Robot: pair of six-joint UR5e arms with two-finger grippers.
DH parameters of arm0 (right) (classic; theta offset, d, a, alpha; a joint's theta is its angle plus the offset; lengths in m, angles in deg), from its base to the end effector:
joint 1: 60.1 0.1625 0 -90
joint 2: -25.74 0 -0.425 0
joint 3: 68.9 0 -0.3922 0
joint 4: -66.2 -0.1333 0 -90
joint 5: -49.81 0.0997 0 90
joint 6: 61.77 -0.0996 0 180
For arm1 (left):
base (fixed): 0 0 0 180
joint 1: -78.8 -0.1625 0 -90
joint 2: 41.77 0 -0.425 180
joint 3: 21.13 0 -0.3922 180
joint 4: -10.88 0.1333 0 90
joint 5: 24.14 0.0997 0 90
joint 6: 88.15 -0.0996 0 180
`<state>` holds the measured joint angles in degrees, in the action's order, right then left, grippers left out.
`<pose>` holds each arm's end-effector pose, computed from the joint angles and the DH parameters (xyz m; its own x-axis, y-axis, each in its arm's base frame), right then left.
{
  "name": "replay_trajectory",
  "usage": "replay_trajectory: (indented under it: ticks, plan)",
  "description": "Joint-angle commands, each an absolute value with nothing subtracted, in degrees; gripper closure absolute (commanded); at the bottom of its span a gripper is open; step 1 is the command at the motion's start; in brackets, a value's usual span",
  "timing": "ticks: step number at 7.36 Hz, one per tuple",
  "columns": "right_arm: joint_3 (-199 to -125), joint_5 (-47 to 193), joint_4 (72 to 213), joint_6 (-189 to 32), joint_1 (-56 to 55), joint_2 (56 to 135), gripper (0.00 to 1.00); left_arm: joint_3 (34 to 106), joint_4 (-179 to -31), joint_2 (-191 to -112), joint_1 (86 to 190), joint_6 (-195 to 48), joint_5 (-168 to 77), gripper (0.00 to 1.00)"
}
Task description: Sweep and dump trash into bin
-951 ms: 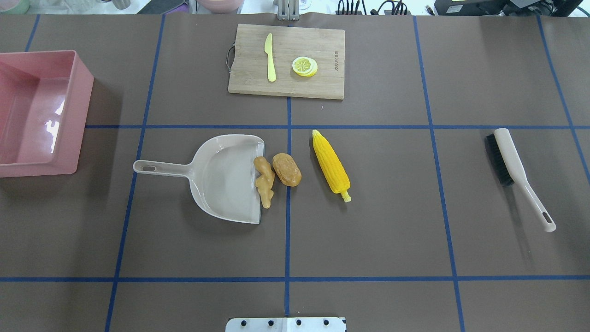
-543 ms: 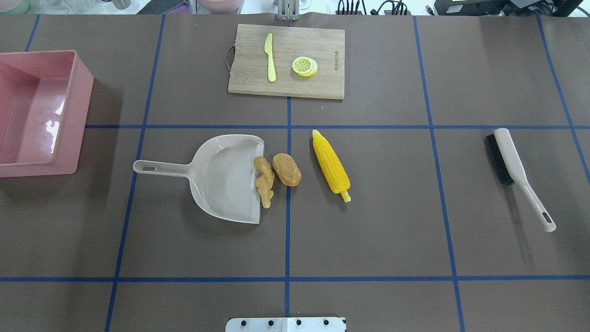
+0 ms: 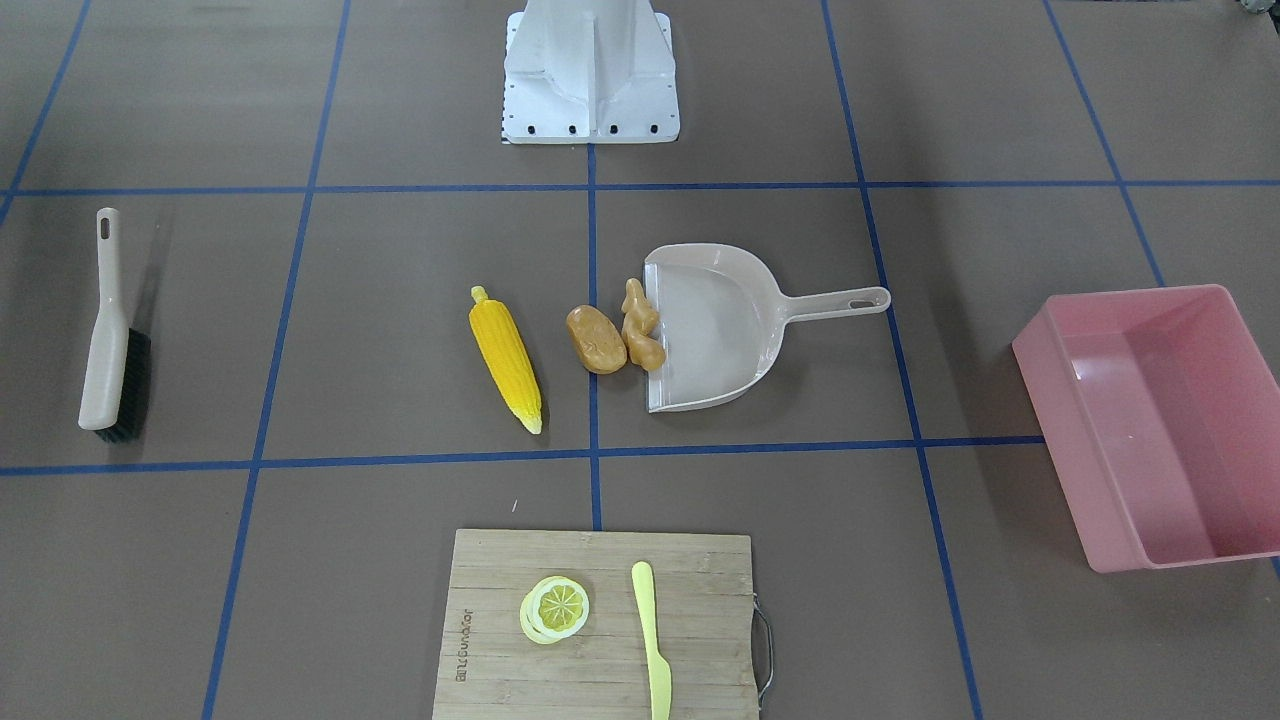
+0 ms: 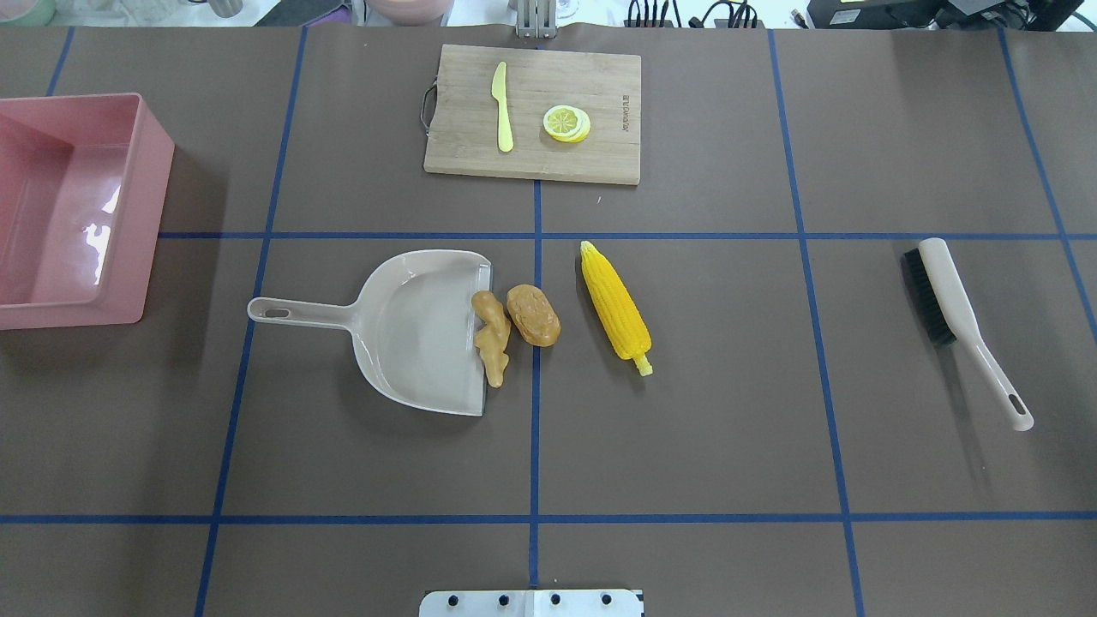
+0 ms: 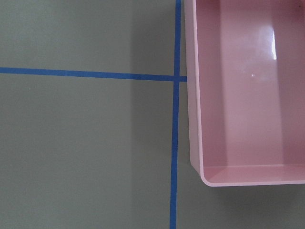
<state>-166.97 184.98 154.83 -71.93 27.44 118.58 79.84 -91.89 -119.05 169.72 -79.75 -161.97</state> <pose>0.0421 -0.4789 0.6095 0.6974 0.0651 0.7137 -0.0817 0.9966 -0.0111 -0.0660 -0.4081 0.6356 0.6640 -0.0139 -0.7476 0.1140 0.9900 0.0828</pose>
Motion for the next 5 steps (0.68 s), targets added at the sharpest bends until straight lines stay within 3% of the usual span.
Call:
replay_trajectory:
  ticks: [1,5]
  plan:
    - [-166.55,185.25,154.88,-71.97,27.43,118.64,0.00,84.74,-93.00,-118.67,166.62,-79.80,-162.39,0.01]
    - [-167.86,185.34,154.62,-72.23,27.43,118.47,0.00,86.88,-103.81,-121.55,154.67,-79.71,-161.51,0.01]
